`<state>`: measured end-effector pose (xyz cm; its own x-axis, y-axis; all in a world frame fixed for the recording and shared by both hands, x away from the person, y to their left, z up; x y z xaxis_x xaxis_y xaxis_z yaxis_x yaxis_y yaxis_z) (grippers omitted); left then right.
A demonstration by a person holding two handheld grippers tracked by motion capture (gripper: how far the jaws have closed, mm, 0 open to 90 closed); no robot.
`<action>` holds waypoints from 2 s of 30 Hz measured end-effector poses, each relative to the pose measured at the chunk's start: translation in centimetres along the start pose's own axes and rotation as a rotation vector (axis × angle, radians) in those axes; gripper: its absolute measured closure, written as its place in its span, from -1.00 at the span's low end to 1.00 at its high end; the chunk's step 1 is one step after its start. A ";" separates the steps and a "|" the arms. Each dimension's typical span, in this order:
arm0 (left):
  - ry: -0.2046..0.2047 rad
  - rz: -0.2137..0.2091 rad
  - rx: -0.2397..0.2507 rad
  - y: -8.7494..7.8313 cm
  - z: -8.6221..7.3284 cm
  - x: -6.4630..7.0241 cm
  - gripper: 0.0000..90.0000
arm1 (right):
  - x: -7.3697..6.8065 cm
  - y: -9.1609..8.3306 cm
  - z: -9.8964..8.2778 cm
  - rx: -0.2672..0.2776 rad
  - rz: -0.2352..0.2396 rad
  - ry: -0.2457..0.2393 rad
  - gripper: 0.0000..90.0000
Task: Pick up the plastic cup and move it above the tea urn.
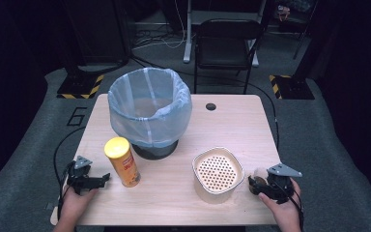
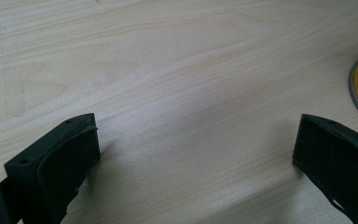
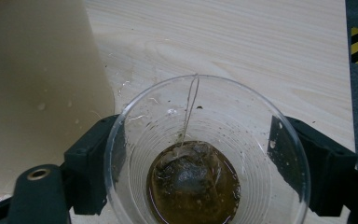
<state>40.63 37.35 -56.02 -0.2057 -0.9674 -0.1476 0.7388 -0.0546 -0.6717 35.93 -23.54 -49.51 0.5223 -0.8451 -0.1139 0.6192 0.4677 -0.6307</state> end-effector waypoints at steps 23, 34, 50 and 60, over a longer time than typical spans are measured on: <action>-0.002 0.000 0.001 0.0 0.0 0.0 -0.99 | 0.1 0.8 -0.6 -0.013 0.028 -0.002 -0.34; -0.001 0.000 0.000 0.0 0.0 0.0 -0.99 | 0.2 0.5 -0.4 -0.011 0.051 -0.034 -0.27; 0.000 0.000 0.000 0.0 0.0 0.0 -0.99 | 1.5 -0.7 3.6 0.000 0.109 -0.143 -0.22; -0.002 0.000 0.001 0.0 0.0 0.0 -0.99 | 2.3 -0.5 7.8 0.004 0.165 -0.242 -0.22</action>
<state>40.63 37.34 -56.02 -0.2047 -0.9678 -0.1464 0.7392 -0.0548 -0.6712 41.35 -23.70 -43.48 0.7405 -0.6715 -0.0273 0.5167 0.5948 -0.6159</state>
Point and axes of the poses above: each handheld gripper's, and its own axes: y roughly forward along the jaws, z roughly out of its top, x roughly to its right, the point moved 4 cm from there along y, roughly forward along the jaws, and after that the axes turned 13 degrees about z, right-handed, at the moved point
